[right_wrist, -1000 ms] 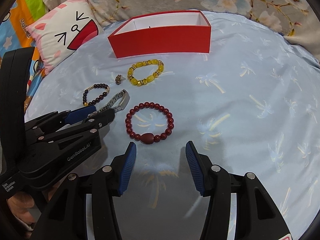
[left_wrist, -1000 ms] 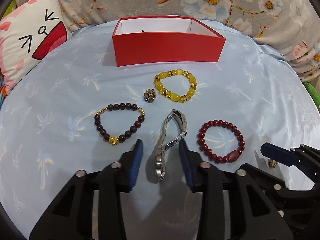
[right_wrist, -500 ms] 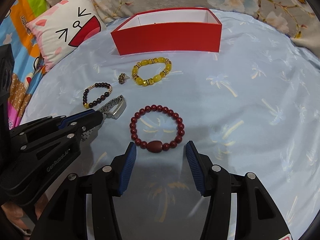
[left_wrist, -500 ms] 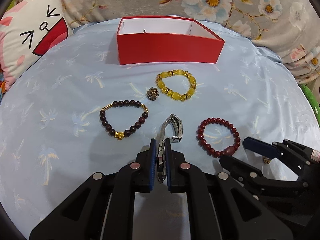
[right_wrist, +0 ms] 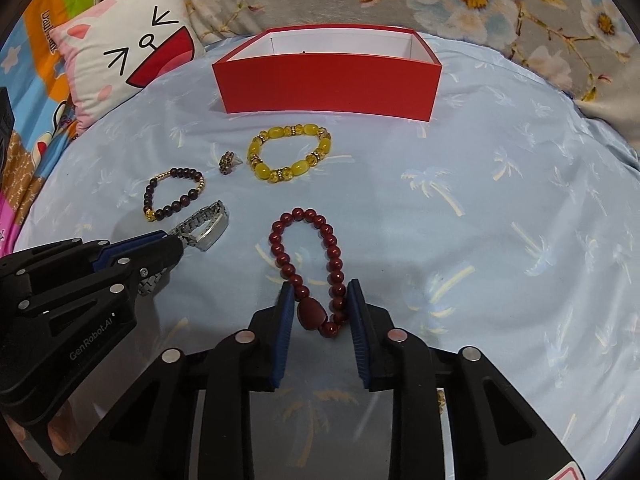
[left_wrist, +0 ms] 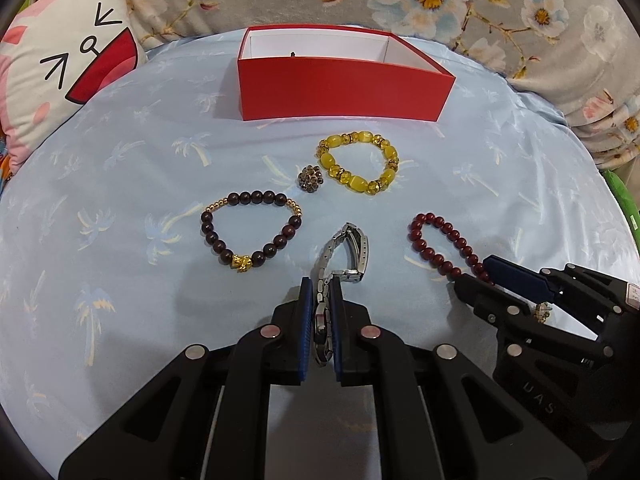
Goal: Organize jewelry
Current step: 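Grasp the silver watch with the left gripper while the right grasps the dark red bead bracelet, then carry the watch and dark red bracelet into the red box and open both grippers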
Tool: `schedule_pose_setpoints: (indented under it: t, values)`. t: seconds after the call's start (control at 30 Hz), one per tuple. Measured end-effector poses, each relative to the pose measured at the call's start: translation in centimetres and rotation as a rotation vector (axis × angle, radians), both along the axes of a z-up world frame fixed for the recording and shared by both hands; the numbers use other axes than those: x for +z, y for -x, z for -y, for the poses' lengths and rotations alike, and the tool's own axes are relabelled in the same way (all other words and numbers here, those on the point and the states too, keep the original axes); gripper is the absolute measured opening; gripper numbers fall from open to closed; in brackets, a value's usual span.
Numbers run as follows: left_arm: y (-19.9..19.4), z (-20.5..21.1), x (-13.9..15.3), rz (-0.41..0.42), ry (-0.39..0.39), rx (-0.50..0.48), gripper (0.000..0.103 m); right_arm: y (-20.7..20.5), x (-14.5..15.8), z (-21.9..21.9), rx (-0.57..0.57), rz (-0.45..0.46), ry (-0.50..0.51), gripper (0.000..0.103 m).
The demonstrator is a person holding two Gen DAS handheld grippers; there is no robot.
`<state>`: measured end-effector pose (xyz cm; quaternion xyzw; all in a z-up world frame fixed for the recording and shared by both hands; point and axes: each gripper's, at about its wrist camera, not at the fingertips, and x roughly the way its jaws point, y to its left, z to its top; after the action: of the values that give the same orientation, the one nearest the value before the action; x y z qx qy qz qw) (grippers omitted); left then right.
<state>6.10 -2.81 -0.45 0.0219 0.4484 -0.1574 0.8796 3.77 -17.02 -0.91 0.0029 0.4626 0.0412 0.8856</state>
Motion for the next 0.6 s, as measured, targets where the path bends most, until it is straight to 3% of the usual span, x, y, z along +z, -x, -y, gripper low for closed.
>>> schedule_pose_setpoints:
  t: [0.1,0.37,0.5,0.6]
  values:
    - [0.0,-0.1,0.0,-0.001,0.001,0.001,0.008,0.0,0.0,0.1,-0.004,0.000,-0.004,0.019]
    - [0.1,0.1,0.2,-0.004,0.011,-0.003,0.008,0.2,0.1,1.4,-0.013,-0.027,-0.094,0.019]
    - [0.1,0.3,0.0,-0.009,0.006,-0.006,0.008,0.3,0.2,1.4,0.006,-0.037,-0.120,0.028]
    - [0.0,0.4,0.1,-0.010,0.006,-0.005,0.008,0.4,0.6,1.7,-0.012,-0.032,-0.139,0.029]
